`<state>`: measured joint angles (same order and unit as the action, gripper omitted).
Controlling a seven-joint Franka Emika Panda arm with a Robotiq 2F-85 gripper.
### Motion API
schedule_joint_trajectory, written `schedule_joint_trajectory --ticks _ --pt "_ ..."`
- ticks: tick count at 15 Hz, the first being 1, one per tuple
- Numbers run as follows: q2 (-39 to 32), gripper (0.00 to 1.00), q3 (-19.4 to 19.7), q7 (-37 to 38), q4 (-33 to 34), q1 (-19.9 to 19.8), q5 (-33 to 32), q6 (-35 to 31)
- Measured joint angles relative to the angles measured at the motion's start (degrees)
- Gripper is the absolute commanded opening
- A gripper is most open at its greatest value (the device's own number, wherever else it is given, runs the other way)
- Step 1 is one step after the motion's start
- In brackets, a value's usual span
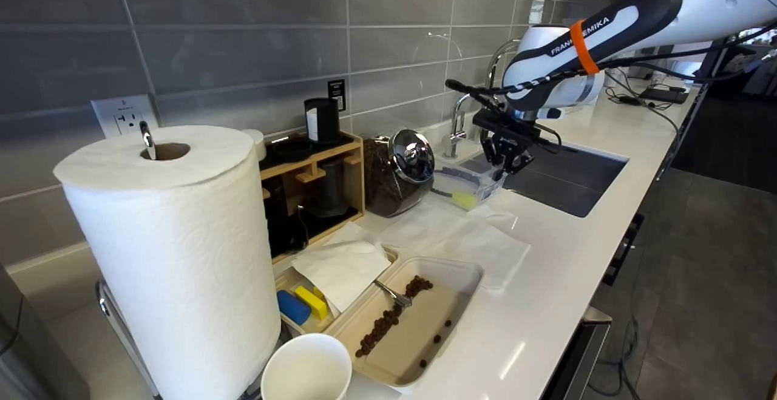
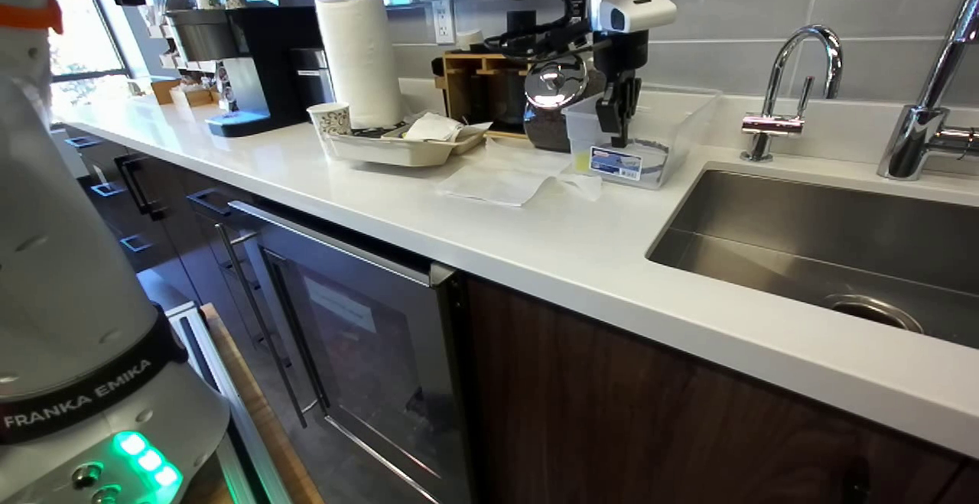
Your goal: Move the basket to the right
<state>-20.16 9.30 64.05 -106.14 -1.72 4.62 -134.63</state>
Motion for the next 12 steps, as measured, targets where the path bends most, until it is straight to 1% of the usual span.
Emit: schedule_joint_trajectory --ticks 9,10,11,12 --pt "-0.54 0.02 0.04 0.0 0.21 0.29 -1.23 0.0" --pt "-0.54 0.31 0.07 0.0 0.21 0.29 -1.25 0.0" --pt "-0.55 0.32 0.08 0.0 0.22 0.28 -1.25 0.0" --pt "-0.55 0.39 0.08 -0.01 0.24 0.27 -1.25 0.0"
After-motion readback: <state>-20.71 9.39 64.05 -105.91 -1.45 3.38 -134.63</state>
